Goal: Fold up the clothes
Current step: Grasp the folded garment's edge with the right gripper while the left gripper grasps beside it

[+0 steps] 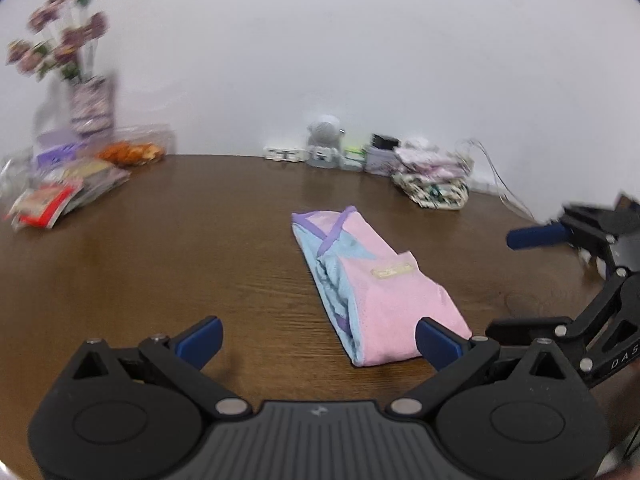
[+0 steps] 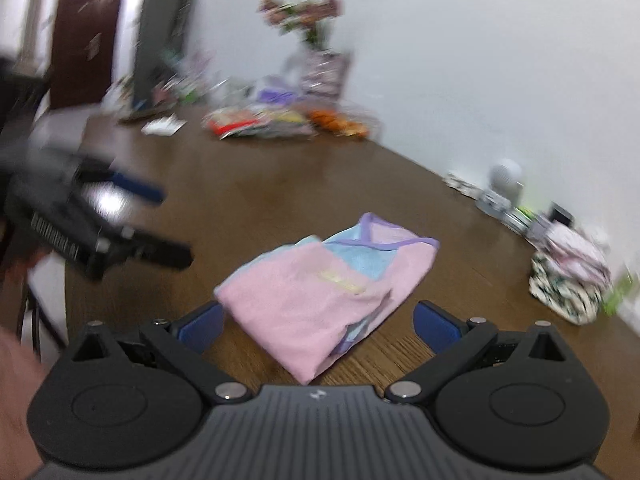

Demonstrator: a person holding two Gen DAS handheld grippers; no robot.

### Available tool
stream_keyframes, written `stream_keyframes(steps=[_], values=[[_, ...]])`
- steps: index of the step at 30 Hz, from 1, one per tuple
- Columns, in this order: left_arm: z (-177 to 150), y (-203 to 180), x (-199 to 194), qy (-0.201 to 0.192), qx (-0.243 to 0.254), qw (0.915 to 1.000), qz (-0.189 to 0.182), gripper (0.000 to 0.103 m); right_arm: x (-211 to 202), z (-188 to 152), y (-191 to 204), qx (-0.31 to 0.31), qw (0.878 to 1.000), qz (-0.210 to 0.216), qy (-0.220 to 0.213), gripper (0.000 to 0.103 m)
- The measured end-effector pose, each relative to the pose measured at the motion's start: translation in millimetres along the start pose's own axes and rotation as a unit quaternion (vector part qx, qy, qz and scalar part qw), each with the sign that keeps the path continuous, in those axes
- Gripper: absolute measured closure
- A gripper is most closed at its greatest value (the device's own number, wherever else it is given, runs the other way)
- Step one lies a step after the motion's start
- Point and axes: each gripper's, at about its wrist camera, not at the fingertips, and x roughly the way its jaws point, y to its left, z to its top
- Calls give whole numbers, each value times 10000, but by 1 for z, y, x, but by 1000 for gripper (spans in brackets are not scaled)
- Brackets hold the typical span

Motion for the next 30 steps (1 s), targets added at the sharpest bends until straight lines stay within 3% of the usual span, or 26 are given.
stream_keyframes(steps=[5,8,11,13,18,20,22,27,30], values=[[14,1,9,95,636,9978,-146,0,17,-4,15,-1136,9927,368,162,13],[18,0,12,149,870,9954,-375,3,33,-8,22,-1703,9838,465,298,35],[21,-1,15,226,1018,9925,-633,12,43,-12,28,-2178,9740,541,305,49],[23,-2,18,278,1109,9901,-816,18,46,-15,31,-2543,9652,556,269,52],[24,-11,22,291,1858,9753,-1157,25,50,-19,32,-3162,9457,699,287,69],[22,-20,24,255,2406,9628,-1205,25,53,-18,31,-3250,9417,786,375,76],[16,-30,28,235,3051,9444,-1202,25,55,-14,27,-3200,9419,899,479,81],[-3,-51,47,203,4497,8873,-1001,25,58,8,-2,-2177,9642,1323,738,89],[-14,-61,61,46,5280,8454,-808,25,60,22,-24,-1506,9716,1602,877,89]])
